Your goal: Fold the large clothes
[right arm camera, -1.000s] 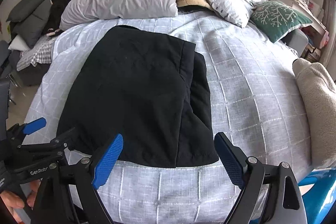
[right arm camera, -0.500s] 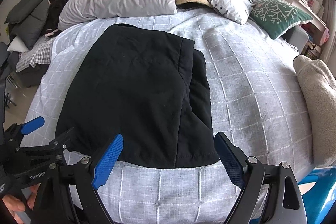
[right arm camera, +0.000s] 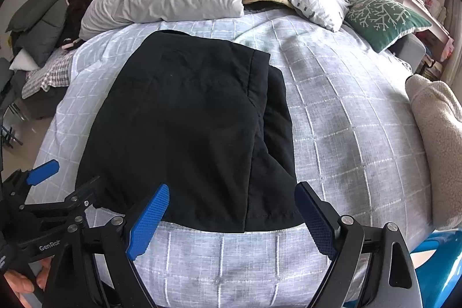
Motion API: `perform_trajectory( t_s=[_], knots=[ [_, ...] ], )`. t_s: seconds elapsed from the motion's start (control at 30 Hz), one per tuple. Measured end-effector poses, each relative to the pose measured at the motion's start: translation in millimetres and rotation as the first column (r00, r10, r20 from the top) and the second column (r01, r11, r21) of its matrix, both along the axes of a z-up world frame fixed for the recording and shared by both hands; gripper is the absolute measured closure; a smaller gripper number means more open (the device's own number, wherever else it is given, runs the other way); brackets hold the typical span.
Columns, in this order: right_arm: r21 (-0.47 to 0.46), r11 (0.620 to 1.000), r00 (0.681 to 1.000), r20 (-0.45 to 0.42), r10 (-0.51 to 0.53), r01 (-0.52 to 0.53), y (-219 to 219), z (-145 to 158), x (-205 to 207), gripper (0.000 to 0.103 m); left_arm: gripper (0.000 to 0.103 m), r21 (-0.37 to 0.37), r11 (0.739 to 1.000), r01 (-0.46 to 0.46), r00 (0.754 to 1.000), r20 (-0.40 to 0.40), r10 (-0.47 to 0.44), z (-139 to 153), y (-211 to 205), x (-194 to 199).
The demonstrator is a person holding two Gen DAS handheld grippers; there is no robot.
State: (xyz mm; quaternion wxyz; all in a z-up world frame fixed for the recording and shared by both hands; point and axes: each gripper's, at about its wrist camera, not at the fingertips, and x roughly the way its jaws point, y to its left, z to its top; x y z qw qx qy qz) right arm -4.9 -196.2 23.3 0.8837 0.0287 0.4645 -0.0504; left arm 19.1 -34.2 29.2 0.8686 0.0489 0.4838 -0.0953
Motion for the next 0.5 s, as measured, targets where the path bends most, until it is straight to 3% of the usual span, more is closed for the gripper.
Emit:
perform_trajectory(
  t_s=[0.5],
  knots=[
    [0.0,1.0,1.0,-0.004,0.0,0.0,0.9,-0.7,-0.4,0.013,0.003,0.0,1.0,0.002,1.0,-0.002,-0.002,0.1,-2.0,-1.1]
  ],
)
